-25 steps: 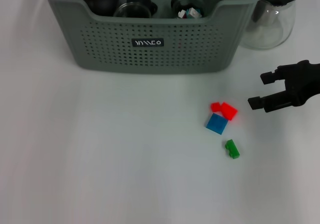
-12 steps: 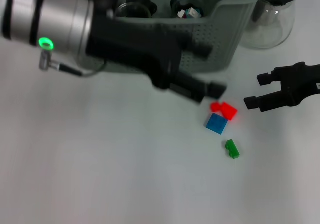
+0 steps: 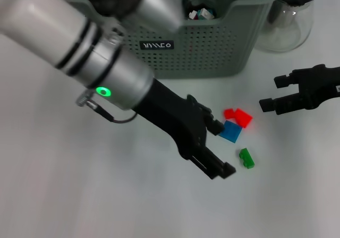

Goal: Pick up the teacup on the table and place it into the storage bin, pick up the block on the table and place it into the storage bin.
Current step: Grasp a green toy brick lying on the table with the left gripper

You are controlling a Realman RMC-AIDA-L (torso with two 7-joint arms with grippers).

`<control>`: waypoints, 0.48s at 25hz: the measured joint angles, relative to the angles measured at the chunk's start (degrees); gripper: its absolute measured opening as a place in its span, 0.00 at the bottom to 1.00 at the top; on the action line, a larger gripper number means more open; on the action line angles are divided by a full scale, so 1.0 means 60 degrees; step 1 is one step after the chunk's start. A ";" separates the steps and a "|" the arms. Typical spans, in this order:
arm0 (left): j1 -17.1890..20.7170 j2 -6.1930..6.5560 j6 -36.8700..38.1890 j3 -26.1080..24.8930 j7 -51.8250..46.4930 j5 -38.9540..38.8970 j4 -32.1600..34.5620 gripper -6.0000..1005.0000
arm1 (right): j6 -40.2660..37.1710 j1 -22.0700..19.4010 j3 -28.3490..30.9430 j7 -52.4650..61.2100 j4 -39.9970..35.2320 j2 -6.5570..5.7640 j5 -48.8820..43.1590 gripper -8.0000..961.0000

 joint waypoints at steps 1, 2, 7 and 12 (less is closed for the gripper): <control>-0.0082 0.0000 -0.0233 0.0316 -0.0217 0.0103 -0.0021 0.93 | 0.0001 0.0011 0.0024 0.0001 0.0000 0.0000 0.0001 0.98; -0.0149 0.0000 -0.0481 0.0574 -0.0421 0.0189 -0.0046 0.93 | 0.0000 0.0023 0.0050 0.0002 0.0000 0.0000 0.0002 0.98; -0.0439 -0.0015 -0.1630 0.1571 -0.1603 0.0902 -0.0195 0.93 | -0.0003 0.0069 0.0135 0.0015 0.0000 0.0000 0.0005 0.98; -0.0616 -0.0014 -0.2071 0.2409 -0.2148 0.1004 -0.0268 0.93 | -0.0009 0.0124 0.0167 0.0017 -0.0002 0.0008 0.0004 0.99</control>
